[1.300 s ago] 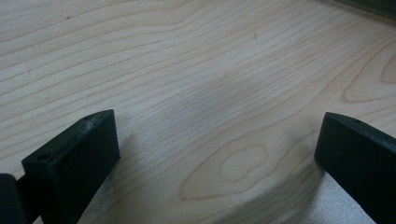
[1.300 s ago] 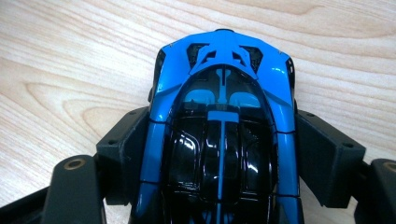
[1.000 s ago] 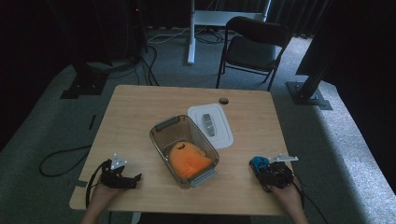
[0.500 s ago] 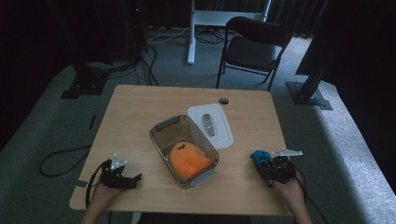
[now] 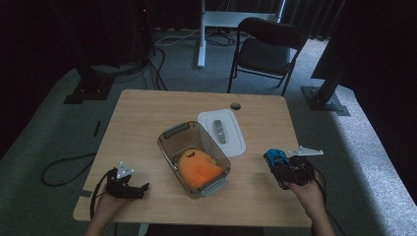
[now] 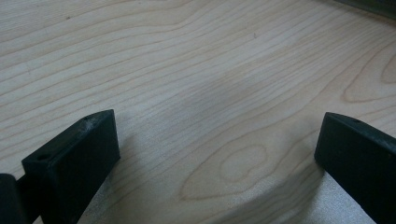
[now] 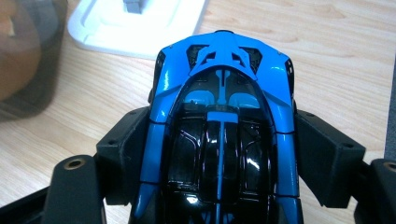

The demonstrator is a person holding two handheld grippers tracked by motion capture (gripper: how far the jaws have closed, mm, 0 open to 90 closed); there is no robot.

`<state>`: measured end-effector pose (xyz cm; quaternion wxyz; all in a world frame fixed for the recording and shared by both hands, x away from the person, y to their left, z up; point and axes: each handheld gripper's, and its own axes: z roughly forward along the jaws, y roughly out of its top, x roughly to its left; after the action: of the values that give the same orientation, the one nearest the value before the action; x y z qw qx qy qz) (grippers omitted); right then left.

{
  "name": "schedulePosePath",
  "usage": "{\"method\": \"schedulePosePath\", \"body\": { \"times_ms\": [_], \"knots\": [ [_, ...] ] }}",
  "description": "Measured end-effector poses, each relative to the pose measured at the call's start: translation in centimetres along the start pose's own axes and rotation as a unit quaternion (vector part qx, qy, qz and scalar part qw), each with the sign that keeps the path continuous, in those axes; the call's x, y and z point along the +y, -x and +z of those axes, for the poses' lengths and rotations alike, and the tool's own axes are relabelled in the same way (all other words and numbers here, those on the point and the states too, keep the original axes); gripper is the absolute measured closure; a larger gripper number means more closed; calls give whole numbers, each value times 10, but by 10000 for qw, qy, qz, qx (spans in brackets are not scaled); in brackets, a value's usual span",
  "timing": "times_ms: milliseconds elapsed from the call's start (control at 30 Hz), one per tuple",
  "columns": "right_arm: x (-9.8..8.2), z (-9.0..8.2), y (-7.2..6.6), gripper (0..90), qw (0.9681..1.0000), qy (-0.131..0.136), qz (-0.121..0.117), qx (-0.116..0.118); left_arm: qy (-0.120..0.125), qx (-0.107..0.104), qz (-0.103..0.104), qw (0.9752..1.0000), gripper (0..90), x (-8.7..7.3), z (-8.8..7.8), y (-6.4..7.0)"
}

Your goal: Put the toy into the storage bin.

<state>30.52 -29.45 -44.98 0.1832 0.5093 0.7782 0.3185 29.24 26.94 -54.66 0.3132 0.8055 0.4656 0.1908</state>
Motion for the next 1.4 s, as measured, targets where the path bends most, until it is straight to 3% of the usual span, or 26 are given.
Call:
{"method": "schedulePosePath", "body": {
  "times_ms": [633, 900, 1400],
  "knots": [
    [38, -10, -19, 249, 9996, 157, -231, 71, -4, 1, 1, 10000, 3, 0, 0, 0],
    [55, -6, -33, 249, 9990, 103, -409, 173, 3, 0, -9, 10000, 3, 0, 0, 0],
    [91, -5, -66, 249, 9964, 311, -656, 430, -1, 1, -2, 10000, 3, 0, 0, 0]
  ]
}}
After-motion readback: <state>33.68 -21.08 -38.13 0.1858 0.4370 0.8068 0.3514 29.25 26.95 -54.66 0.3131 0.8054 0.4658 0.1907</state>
